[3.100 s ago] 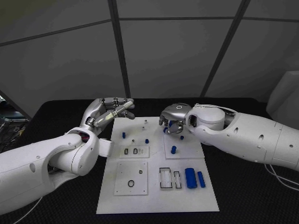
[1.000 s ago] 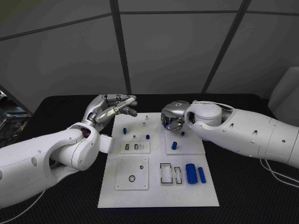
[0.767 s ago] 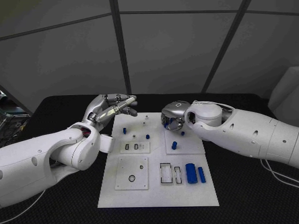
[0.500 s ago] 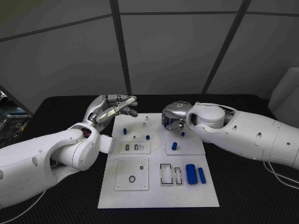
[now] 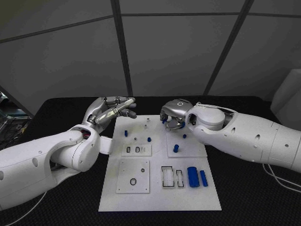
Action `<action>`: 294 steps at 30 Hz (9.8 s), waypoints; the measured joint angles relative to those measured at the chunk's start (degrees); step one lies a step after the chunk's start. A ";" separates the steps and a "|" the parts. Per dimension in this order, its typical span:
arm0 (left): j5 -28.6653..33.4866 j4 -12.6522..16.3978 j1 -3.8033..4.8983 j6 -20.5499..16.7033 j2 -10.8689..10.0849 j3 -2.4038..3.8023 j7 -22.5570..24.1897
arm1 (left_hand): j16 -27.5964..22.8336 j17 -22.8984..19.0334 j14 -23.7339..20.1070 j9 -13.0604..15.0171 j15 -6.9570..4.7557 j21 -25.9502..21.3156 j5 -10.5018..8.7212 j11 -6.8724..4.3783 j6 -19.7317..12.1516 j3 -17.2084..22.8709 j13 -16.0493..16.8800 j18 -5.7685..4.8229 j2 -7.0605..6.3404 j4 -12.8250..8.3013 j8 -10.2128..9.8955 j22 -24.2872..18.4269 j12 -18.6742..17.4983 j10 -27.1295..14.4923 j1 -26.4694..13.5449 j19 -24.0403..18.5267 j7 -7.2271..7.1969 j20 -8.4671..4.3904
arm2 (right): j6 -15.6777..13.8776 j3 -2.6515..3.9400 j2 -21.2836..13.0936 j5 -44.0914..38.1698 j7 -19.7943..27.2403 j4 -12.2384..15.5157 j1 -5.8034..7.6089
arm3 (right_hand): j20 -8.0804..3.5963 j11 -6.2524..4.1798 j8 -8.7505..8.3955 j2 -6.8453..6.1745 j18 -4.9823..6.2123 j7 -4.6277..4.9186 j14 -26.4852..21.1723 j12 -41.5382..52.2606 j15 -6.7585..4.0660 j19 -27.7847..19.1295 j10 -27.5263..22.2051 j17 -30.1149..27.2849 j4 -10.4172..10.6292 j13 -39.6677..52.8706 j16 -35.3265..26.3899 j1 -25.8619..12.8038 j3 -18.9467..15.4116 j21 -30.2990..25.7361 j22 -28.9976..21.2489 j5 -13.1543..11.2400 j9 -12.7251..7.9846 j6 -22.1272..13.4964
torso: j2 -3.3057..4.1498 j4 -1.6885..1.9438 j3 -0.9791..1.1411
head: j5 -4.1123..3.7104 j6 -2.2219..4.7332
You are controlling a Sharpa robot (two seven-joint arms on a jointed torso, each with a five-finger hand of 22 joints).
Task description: Assemble the parts on the task board
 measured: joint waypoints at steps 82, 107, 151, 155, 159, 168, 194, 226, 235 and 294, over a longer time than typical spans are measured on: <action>0.51 -0.48 1.04 -0.28 1.17 0.24 -0.39 | -0.21 0.09 0.00 0.00 0.00 0.00 0.00 0.00 0.00 0.00 0.00 0.00 0.00 0.00 0.03 0.00 0.01 0.00 0.00 -0.20 0.00 0.21 | -1.34 0.05 14.03 4.39 0.69 -14.72 0.07 | 0.20 0.73 -0.60 -0.56 -0.88 0.55 0.00 -0.41 0.00 0.19 -0.76 0.92 0.81 -0.05 1.34 -0.56 1.07 1.19 1.27 -0.17 -0.11 -0.36 | 0.20 0.03 -0.07 | 1.87 -1.08; 0.52 -0.61 1.14 -0.25 0.77 0.25 -0.39 | -0.21 0.10 0.00 0.00 0.00 0.00 0.00 0.00 0.00 0.00 0.00 0.00 0.00 0.00 0.03 0.01 0.01 0.00 0.00 -0.20 0.00 0.21 | -2.53 0.00 7.66 4.38 0.51 -7.95 0.00 | 1.64 1.98 -1.49 -2.88 -0.87 1.57 -1.42 0.90 1.42 -3.65 -11.36 1.03 2.54 -0.06 1.34 -0.60 -0.71 -0.49 -2.62 -1.61 -0.30 -10.00 | 0.04 -0.14 0.01 | 2.12 -1.04; 0.53 -1.71 1.06 0.32 0.58 0.21 -0.42 | -0.21 0.28 0.00 0.00 0.00 0.00 0.00 0.00 0.00 0.00 0.06 0.00 0.00 0.00 0.03 0.01 0.01 0.00 0.00 -0.20 0.00 0.21 | 2.26 1.30 -5.46 24.62 -4.46 -1.52 0.01 | 0.71 -0.31 3.48 -4.97 -6.26 1.04 0.09 78.40 -0.08 16.06 16.68 53.38 10.76 71.05 59.98 -1.97 -19.84 18.15 29.77 6.37 0.00 -14.33 | -0.64 -1.15 0.13 | 1.48 -0.87; 0.53 -1.72 1.06 0.34 0.58 0.21 -0.42 | -0.21 0.28 0.00 0.00 0.00 0.00 0.00 0.00 0.01 0.00 0.06 0.00 0.00 0.00 0.03 0.01 0.01 0.00 0.00 -0.20 0.00 0.21 | 3.09 1.30 -5.01 24.23 -4.68 -2.20 0.01 | 0.71 -0.31 3.48 -4.87 -6.26 1.05 0.09 78.40 -0.08 16.06 16.67 53.38 10.76 71.05 59.98 -1.86 -19.83 18.15 29.77 6.37 -0.06 -14.34 | -0.66 -1.15 0.12 | 1.48 -0.91; 0.53 -1.72 1.06 0.36 0.58 0.21 -0.43 | -0.21 0.28 0.00 0.00 0.00 0.00 0.00 0.00 0.00 0.00 0.06 0.00 0.00 0.00 0.03 0.00 0.01 0.00 0.00 -0.20 0.00 0.21 | 3.74 1.29 -4.31 23.93 -4.89 -3.06 0.01 | 0.71 -0.31 3.48 -4.43 -6.26 1.05 0.09 78.40 -0.08 16.06 16.67 53.38 10.76 71.05 59.98 -1.42 -19.83 18.15 29.77 6.37 -0.06 -14.34 | -0.66 -1.15 0.12 | 1.47 -0.91; 0.54 -1.77 1.06 0.43 0.66 0.21 -0.44 | -0.21 0.28 0.00 0.00 0.00 0.00 0.00 0.00 0.01 0.00 0.06 0.00 0.00 0.00 0.03 0.00 0.01 0.00 0.00 -0.20 0.00 0.21 | 4.87 1.26 -3.16 23.44 -5.28 -4.50 0.00 | 0.71 -0.31 3.83 -3.67 -6.25 0.87 0.09 78.40 -0.08 16.06 16.67 53.37 10.76 71.05 60.26 -0.66 -19.83 18.15 29.76 6.37 -0.06 -14.52 | -0.66 -1.15 0.16 | 1.45 -1.05; 0.54 -1.95 1.05 0.58 0.85 0.21 -0.52 | -0.21 0.26 0.00 0.00 0.00 0.00 0.00 0.00 0.00 0.00 0.06 0.00 0.00 0.00 0.03 0.01 0.01 0.00 0.00 -0.20 0.00 0.21 | 7.68 1.28 -1.91 22.37 -5.62 -6.44 0.11 | 0.71 -0.31 5.69 -1.62 -6.25 0.65 0.09 78.18 -0.09 16.05 16.67 53.36 10.29 71.04 60.26 0.31 -19.36 18.38 29.75 6.04 0.15 -12.79 | -0.65 -1.21 0.18 | 1.58 -1.38; 0.55 -2.13 1.00 0.80 0.79 0.21 -0.59 | -0.46 0.38 0.00 0.00 0.00 0.00 0.00 0.00 0.21 0.00 0.06 0.00 0.00 0.00 -0.17 0.01 0.02 0.00 0.00 -0.20 0.20 0.21 | 1.56 1.16 -3.81 17.77 -5.64 1.94 -0.18 | 0.28 -0.83 7.27 1.36 -6.24 0.43 0.09 78.18 -0.51 16.05 16.76 53.35 8.63 71.03 60.68 2.27 -16.27 18.62 29.74 1.21 0.42 -8.13 | -0.72 -1.20 0.14 | 1.70 -1.35; 0.60 -2.08 1.00 0.83 0.74 0.21 -0.61 | -0.46 0.38 0.00 0.00 0.00 0.00 0.00 0.00 0.21 0.00 0.05 0.00 0.00 0.00 -0.17 0.01 0.02 0.00 0.00 -0.20 0.20 0.21 | -0.13 1.17 0.60 14.56 -6.06 1.95 -0.14 | 0.28 -0.83 7.10 1.34 -6.24 0.42 0.09 78.18 -0.51 16.05 16.76 53.34 8.45 71.03 60.68 2.25 -16.09 18.62 29.74 1.37 0.24 -8.13 | -0.69 -1.05 0.12 | 1.82 -1.16; 1.20 -2.30 1.03 0.90 1.32 0.22 -0.66 | -0.45 0.36 0.00 0.00 0.00 0.00 0.00 0.00 0.21 0.00 0.05 0.00 0.00 0.00 -0.17 0.01 0.02 0.00 0.00 -0.20 0.20 0.21 | 0.96 -0.20 12.02 6.65 -4.45 -7.10 -1.11 | 0.29 -0.21 3.35 -0.24 -6.24 0.91 0.07 76.97 -0.49 16.05 16.13 53.36 8.52 71.03 60.67 0.67 -15.18 18.62 29.74 1.90 -0.69 -10.66 | -0.64 -1.23 0.20 | 2.91 -2.14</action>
